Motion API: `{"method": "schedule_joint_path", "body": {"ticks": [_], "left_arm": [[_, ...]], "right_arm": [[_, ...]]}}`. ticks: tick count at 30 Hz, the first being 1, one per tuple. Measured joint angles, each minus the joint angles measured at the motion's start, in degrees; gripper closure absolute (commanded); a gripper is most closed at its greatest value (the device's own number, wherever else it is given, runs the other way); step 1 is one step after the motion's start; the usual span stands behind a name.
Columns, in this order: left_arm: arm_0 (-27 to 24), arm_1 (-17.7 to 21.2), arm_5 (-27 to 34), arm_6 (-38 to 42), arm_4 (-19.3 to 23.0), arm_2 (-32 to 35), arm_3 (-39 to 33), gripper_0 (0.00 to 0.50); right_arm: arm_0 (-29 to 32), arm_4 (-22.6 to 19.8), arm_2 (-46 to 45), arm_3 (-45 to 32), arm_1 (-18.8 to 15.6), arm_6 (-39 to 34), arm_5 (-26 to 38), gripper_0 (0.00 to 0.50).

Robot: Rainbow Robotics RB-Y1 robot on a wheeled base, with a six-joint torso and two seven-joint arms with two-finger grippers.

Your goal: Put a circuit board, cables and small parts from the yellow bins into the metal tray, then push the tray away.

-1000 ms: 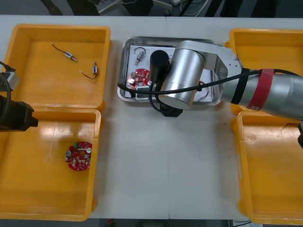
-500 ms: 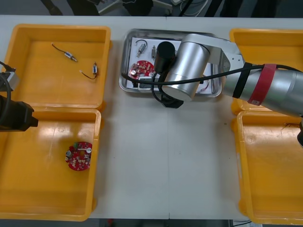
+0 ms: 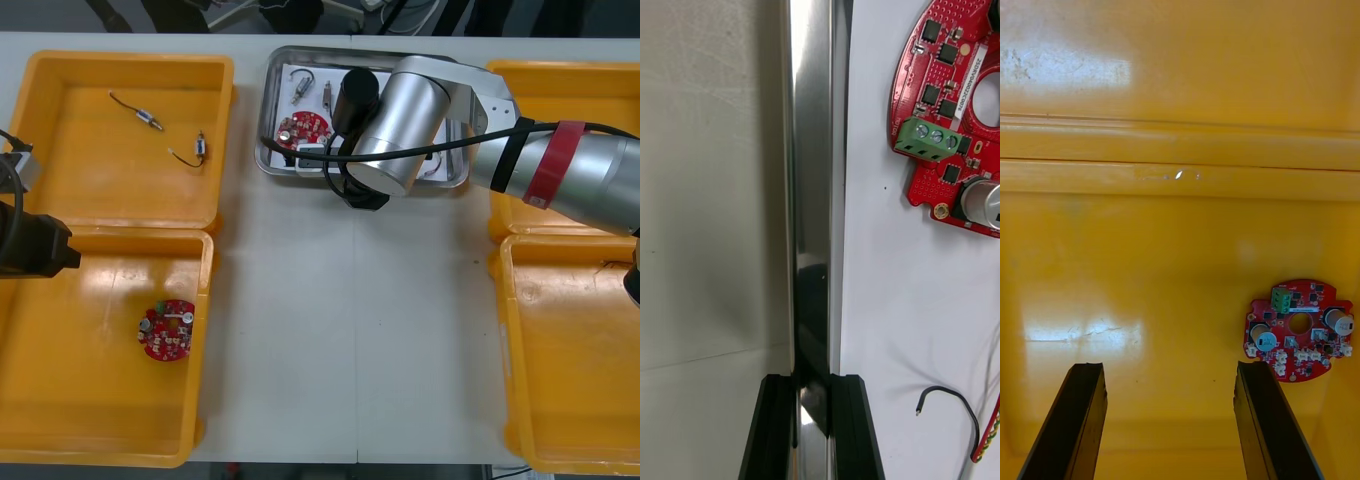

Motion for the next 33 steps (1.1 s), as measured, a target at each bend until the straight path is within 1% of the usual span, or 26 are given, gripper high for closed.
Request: {"method": "schedule_joint_path", "body": {"ticks": [16,17,18,19,20,21,23,24,25,26,28,31,33], "left_arm": [[0.00,0.00,0.00,0.00,-0.01,0.00,0.00,0.000],[0.00,0.00,0.00,0.00,-0.01,0.00,0.00,0.000],[0.00,0.00,0.00,0.00,-0.01,0.00,0.00,0.000],[0.00,0.00,0.00,0.00,-0.01,0.00,0.00,0.000],[0.00,0.00,0.00,0.00,-0.01,0.00,0.00,0.000],[0.00,0.00,0.00,0.00,-0.01,0.00,0.00,0.000],[0.00,0.00,0.00,0.00,-0.01,0.00,0.00,0.000],[0.00,0.00,0.00,0.00,-0.01,0.00,0.00,0.000],[0.00,0.00,0.00,0.00,-0.01,0.00,0.00,0.000],[0.00,0.00,0.00,0.00,-0.01,0.00,0.00,0.000],[0.00,0.00,0.00,0.00,-0.01,0.00,0.00,0.000],[0.00,0.00,0.00,0.00,-0.01,0.00,0.00,0.000],[0.00,0.00,0.00,0.00,-0.01,0.00,0.00,0.000]], "right_arm": [[-0.83,-0.87,0.00,1.50,0.32,0.05,-0.75,0.500],[-0.83,-0.87,0.00,1.51,0.33,0.05,-0.75,0.495],[-0.83,-0.87,0.00,1.51,0.33,0.05,-0.76,0.480],[-0.83,-0.87,0.00,1.51,0.33,0.05,-0.76,0.410],[-0.84,-0.87,0.00,1.52,0.33,0.05,-0.77,0.323],[-0.84,-0.87,0.00,1.52,0.33,0.05,-0.80,0.297],[-0.85,-0.87,0.00,1.52,0.33,0.06,-0.98,0.198],[-0.87,-0.87,0.00,1.52,0.34,0.08,-1.16,0.178],[-0.89,-0.87,0.00,1.52,0.34,0.12,-1.32,0.143],[-0.91,-0.87,0.00,1.52,0.35,0.16,-1.35,0.123],[-0.98,-0.87,0.00,1.52,0.36,0.17,-1.36,0.106],[-1.11,-1.01,-0.16,1.51,0.37,0.18,-1.13,0.102],[-1.14,-2.32,-1.06,1.49,0.38,0.18,0.22,0.102]]}}
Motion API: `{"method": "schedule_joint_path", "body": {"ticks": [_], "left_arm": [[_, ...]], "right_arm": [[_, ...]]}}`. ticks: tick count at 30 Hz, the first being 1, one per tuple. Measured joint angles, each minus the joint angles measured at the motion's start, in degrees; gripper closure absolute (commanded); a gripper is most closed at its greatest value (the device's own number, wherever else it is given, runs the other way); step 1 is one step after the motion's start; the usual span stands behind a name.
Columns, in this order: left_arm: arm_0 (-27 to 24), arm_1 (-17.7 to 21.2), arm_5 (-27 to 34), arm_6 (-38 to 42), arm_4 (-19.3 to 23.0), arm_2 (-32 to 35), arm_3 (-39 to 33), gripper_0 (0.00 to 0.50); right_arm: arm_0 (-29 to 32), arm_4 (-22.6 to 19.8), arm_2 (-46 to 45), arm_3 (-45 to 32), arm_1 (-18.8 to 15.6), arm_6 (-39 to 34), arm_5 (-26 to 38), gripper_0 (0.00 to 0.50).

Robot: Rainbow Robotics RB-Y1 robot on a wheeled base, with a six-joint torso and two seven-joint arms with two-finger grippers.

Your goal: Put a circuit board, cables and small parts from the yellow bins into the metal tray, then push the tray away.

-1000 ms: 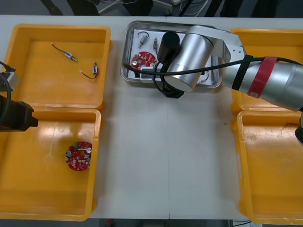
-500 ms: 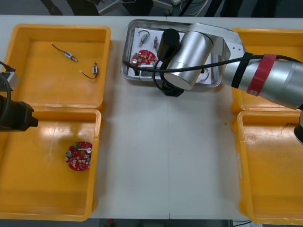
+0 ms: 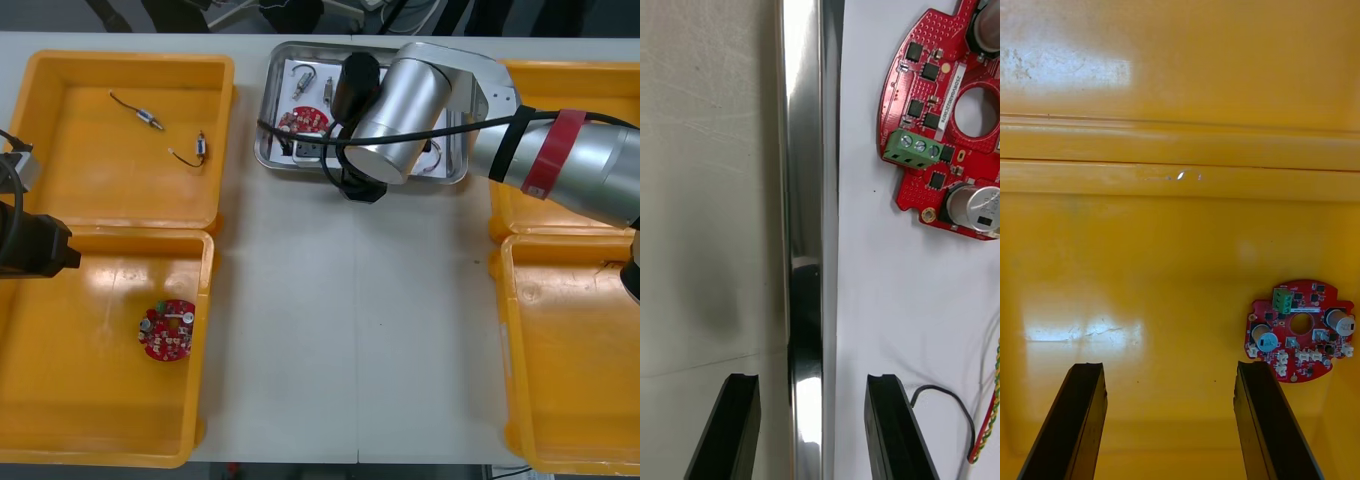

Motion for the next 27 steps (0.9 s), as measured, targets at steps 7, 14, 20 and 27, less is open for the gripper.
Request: {"method": "schedule_joint_path", "body": {"ticks": [7,14,20,27], "left_arm": [[0.00,0.00,0.00,0.00,0.00,0.00,0.00,0.000],[0.00,0.00,0.00,0.00,0.00,0.00,0.00,0.000],[0.00,0.00,0.00,0.00,0.00,0.00,-0.01,0.000],[0.00,0.00,0.00,0.00,-0.01,0.00,-0.02,0.000]], "right_arm": [[-0.01,-1.85,-5.01,-2.76,0.08,0.03,9.39,0.000],[0.03,-1.97,-9.41,-9.65,0.07,0.03,21.33,0.000],[2.83,-2.00,-15.47,-19.34,-0.33,0.02,29.43,0.000],[13.71,-1.72,-28.38,-34.21,-1.49,-0.02,40.21,0.000]]}}
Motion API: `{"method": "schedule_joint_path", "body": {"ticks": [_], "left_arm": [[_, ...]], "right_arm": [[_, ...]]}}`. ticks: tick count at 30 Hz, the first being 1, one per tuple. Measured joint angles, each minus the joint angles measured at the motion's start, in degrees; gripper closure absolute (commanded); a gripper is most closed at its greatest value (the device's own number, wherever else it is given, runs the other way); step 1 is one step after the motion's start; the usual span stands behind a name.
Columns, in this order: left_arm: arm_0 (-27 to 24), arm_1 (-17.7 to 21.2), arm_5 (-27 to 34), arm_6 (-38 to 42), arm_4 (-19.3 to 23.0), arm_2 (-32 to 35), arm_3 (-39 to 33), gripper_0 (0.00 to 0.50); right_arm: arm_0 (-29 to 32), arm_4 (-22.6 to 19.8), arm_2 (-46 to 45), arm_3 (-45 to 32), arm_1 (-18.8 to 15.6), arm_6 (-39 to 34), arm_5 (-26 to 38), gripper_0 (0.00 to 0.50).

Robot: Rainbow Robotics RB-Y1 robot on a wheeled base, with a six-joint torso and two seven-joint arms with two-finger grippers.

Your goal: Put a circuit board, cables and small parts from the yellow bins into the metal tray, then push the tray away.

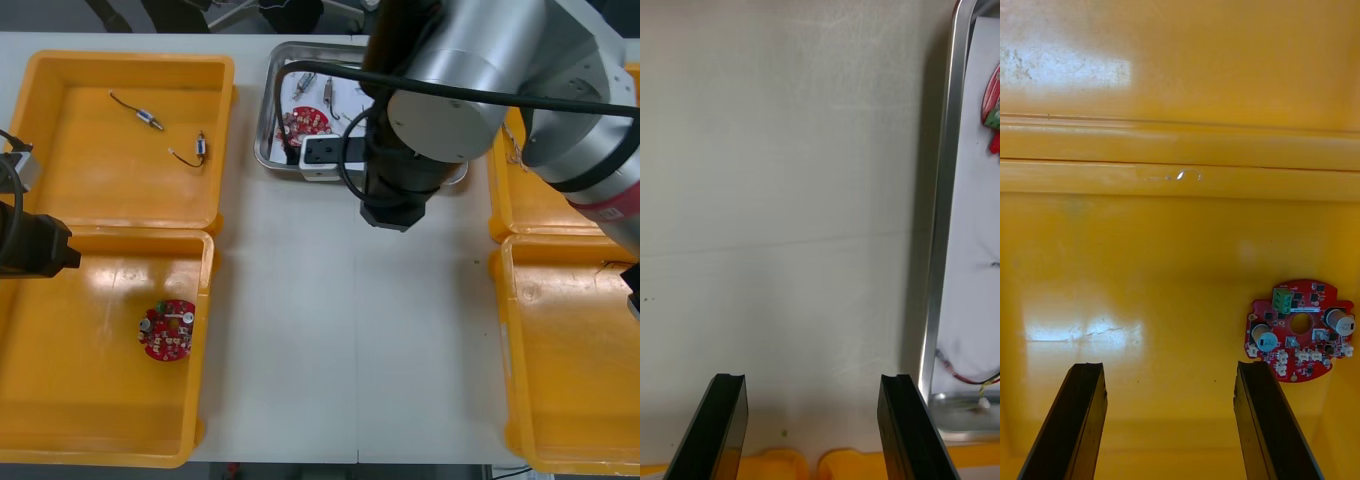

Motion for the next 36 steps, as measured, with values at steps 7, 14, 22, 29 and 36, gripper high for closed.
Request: {"method": "schedule_joint_path", "body": {"ticks": [7,14,22,29,36], "left_arm": [[0.01,0.01,-0.01,0.00,-0.01,0.00,-0.02,0.000],[0.01,0.02,-0.02,0.00,-0.02,0.00,-0.02,0.000],[0.01,0.03,-0.02,0.00,-0.02,0.00,-0.03,0.000],[0.02,0.04,-0.02,0.00,-0.03,0.00,-0.04,0.000],[0.02,0.06,-0.03,0.00,-0.03,0.00,-0.04,0.000]], "right_arm": [[9.35,1.54,-12.35,-9.78,-0.09,-0.92,5.06,0.000],[15.71,1.80,-23.03,-17.74,-0.66,-10.00,5.20,0.000],[24.87,1.81,-31.68,-25.20,-5.38,-19.09,5.21,0.000],[33.05,1.73,-39.44,-27.02,-9.41,-29.57,5.21,0.000],[40.05,1.09,-47.96,-26.85,-10.12,-35.21,5.22,0.000]]}}
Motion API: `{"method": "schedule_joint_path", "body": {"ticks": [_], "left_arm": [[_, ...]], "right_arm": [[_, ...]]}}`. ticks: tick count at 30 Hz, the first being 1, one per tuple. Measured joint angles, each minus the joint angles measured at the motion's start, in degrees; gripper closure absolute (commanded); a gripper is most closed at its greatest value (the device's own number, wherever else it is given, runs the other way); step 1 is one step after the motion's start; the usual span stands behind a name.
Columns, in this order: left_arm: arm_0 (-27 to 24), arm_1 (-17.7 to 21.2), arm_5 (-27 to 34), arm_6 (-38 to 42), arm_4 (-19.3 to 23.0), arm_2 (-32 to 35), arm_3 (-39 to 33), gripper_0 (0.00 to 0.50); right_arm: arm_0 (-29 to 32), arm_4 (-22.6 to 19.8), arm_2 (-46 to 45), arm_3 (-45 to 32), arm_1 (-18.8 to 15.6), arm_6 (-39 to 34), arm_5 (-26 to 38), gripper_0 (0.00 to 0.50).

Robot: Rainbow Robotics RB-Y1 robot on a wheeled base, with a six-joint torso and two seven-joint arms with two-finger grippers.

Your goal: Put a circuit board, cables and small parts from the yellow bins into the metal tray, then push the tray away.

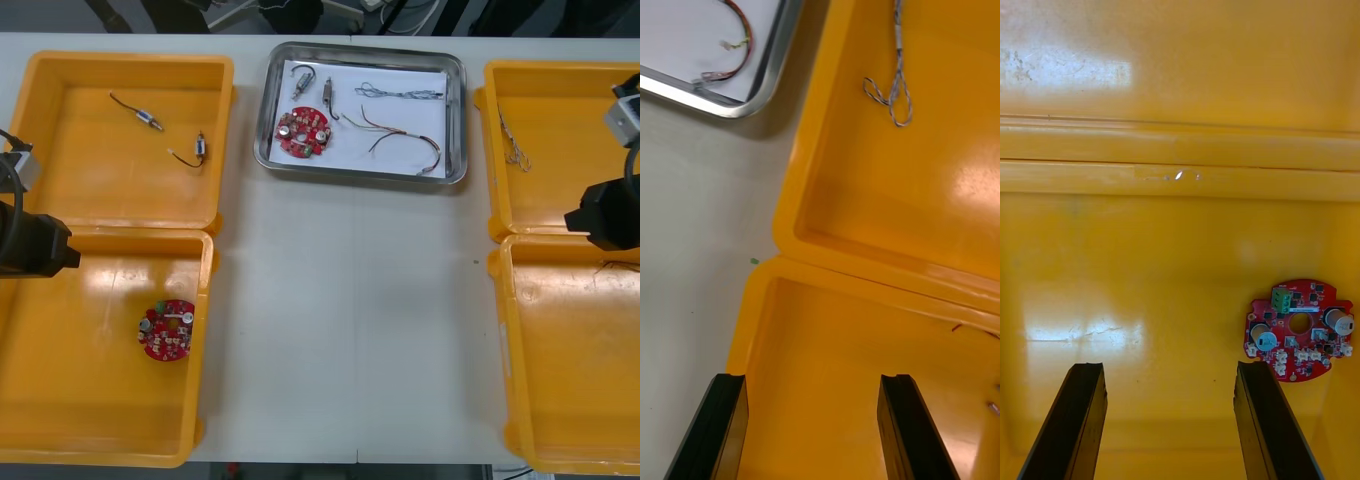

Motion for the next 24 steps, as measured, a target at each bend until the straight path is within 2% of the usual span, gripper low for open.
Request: {"method": "schedule_joint_path", "body": {"ticks": [9,20,24], "left_arm": [[0.00,0.01,0.00,0.00,0.00,0.00,0.00,0.000],[0.00,0.02,0.00,0.00,0.00,0.00,0.00,0.000],[0.00,0.02,0.00,0.00,0.00,0.00,0.00,0.000]], "right_arm": [[3.76,-5.31,-9.75,6.83,-0.46,0.00,0.00,0.000],[10.46,-5.94,-12.37,9.06,-5.50,0.02,0.00,0.000],[12.80,-6.15,-13.22,9.33,-6.06,0.02,0.00,0.000]]}}
